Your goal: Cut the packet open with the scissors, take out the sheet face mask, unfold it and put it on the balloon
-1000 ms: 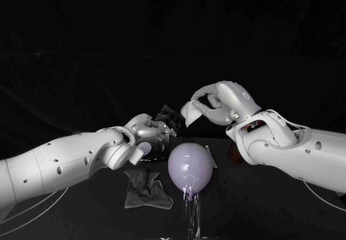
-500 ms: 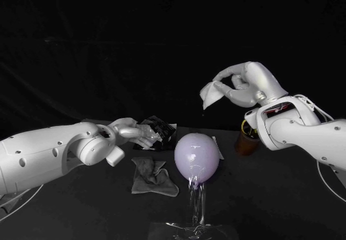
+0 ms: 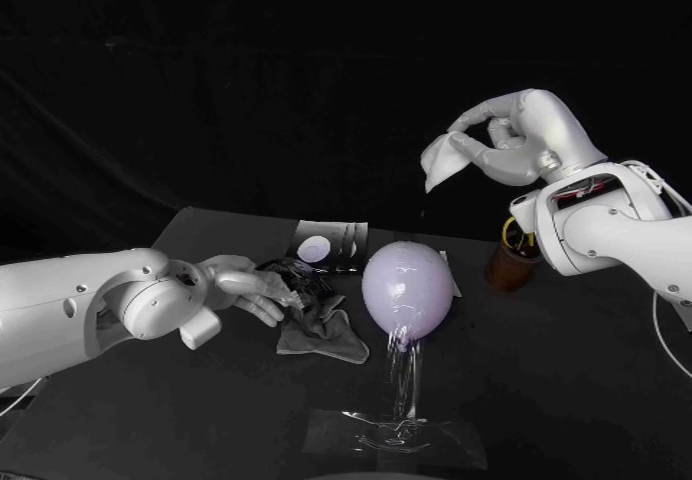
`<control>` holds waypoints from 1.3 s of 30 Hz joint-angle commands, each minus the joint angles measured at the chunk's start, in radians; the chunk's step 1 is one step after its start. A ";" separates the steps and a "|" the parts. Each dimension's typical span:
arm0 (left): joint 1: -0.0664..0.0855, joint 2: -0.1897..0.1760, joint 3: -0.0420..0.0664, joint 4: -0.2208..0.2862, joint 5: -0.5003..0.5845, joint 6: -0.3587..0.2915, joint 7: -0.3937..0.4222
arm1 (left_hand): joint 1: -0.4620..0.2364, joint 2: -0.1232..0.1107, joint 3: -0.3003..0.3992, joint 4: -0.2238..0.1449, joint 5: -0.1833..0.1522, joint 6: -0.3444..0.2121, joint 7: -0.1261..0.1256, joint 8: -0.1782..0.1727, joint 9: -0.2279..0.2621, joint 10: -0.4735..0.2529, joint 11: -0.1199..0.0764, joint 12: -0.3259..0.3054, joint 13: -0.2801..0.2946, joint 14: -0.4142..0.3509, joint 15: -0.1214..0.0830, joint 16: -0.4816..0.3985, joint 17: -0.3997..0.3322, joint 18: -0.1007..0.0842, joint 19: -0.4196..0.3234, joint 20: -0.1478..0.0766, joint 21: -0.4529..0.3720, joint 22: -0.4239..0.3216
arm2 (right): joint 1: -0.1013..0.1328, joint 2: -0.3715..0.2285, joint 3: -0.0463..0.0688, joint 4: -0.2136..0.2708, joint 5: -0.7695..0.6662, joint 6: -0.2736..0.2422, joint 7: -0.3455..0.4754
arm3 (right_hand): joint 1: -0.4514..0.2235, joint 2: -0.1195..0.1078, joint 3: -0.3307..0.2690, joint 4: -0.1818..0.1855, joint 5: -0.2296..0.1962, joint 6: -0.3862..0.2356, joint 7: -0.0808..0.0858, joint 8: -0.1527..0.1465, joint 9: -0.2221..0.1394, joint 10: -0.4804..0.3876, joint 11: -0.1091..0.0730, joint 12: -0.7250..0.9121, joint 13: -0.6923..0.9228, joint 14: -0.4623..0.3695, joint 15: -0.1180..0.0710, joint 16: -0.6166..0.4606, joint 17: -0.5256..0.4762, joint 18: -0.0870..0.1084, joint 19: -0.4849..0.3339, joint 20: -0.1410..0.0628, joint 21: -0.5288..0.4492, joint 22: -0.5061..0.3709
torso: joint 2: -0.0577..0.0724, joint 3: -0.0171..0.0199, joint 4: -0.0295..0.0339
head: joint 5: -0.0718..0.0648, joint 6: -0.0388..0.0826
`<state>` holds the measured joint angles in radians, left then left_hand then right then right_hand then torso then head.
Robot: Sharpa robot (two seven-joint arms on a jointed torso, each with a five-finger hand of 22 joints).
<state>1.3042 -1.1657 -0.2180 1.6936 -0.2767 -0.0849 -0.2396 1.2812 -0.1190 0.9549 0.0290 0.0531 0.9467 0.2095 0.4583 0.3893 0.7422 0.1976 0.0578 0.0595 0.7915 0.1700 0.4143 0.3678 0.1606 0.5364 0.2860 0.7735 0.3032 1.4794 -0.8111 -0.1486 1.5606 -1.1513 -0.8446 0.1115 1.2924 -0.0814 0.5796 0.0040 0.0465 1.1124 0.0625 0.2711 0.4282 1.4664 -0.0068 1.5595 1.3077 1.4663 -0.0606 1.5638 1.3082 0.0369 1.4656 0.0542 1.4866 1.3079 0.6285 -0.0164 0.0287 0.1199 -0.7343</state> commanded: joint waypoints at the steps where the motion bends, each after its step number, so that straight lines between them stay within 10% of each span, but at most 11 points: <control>1: -0.005 -0.021 -0.004 0.019 -0.013 -0.041 -0.009 | -0.007 -0.006 0.006 0.004 0.000 0.004 0.000 0.003 -0.002 0.028 -0.001 0.008 0.003 0.001 -0.006 0.008 -0.002 0.004 0.008 0.001 0.002 -0.002 | 0.001 0.005 0.000 -0.006 0.005 0.037 0.014 | 0.010 -0.002 0.004 -0.002 0.002 0.005 0.003 0.006 0.048 0.099 -0.001 -0.001 0.256 0.105 -0.004 0.007 0.263 -0.016 0.058 -0.006 -0.004 0.236 | -0.001 -0.0002 0.0016 | 0.013 -0.009; 13: -0.011 -0.066 -0.009 0.023 -0.008 -0.165 -0.001 | -0.022 -0.020 0.007 0.024 -0.002 -0.002 0.000 -0.001 -0.009 0.088 -0.007 0.022 0.007 0.027 -0.017 0.048 -0.004 0.017 0.037 -0.001 0.014 -0.001 | 0.000 0.012 -0.002 -0.014 0.004 0.052 0.009 | 0.010 -0.002 0.004 -0.002 0.002 0.004 0.003 0.006 0.048 0.099 -0.001 -0.001 0.255 0.105 -0.004 0.007 0.263 -0.016 0.058 -0.006 -0.004 0.236 | 0.001 -0.0003 -0.0003 | 0.032 -0.019; 27: -0.011 -0.079 -0.010 0.034 -0.086 0.020 -0.131 | 0.030 -0.147 -0.246 0.038 -0.001 -0.214 0.038 -0.101 -0.082 0.160 0.003 0.048 0.005 0.044 -0.019 0.112 -0.017 0.023 0.085 -0.003 -0.034 -0.046 | -0.001 0.012 -0.005 -0.016 0.007 0.068 0.004 | 0.010 -0.002 0.005 -0.002 0.002 0.003 0.004 0.007 0.048 0.099 -0.001 -0.002 0.255 0.105 -0.004 0.007 0.263 -0.016 0.057 -0.006 -0.005 0.235 | 0.001 -0.0010 -0.0008 | 0.032 -0.027; 39: 0.004 -0.108 -0.007 0.055 -0.117 0.193 -0.160 | 0.139 -0.125 -0.497 0.170 0.001 -0.308 0.059 0.020 -0.081 0.163 0.014 0.066 0.007 0.026 -0.011 0.163 -0.035 0.023 0.151 -0.005 -0.119 -0.115 | -0.004 0.012 -0.008 -0.019 0.007 0.077 0.002 | 0.010 -0.002 0.005 -0.002 0.002 0.003 0.004 0.007 0.048 0.099 -0.001 -0.002 0.255 0.105 -0.004 0.007 0.263 -0.016 0.057 -0.006 -0.005 0.235 | -0.001 0.0000 -0.0004 | 0.032 -0.028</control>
<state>1.3048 -1.2730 -0.2262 1.7422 -0.3725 0.0049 -0.3775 1.4127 -0.2435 0.4590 0.1907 0.0565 0.6391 0.1805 0.4729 0.3067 0.8963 0.2127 0.1202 0.0657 0.8167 0.1631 0.5736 0.3338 0.1722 0.6792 0.2795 0.6574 0.1902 1.4766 -0.7993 -0.1564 1.5420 -1.1404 -0.7830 0.1111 1.2935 -0.0803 0.5793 0.0042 0.0438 1.1118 0.0664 0.2715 0.4285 1.4647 -0.0050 1.5548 1.3073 1.4645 -0.0587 1.5673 1.3082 0.0369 1.4632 0.0554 1.4831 1.3081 0.6283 -0.0169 0.0280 0.1531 -0.7632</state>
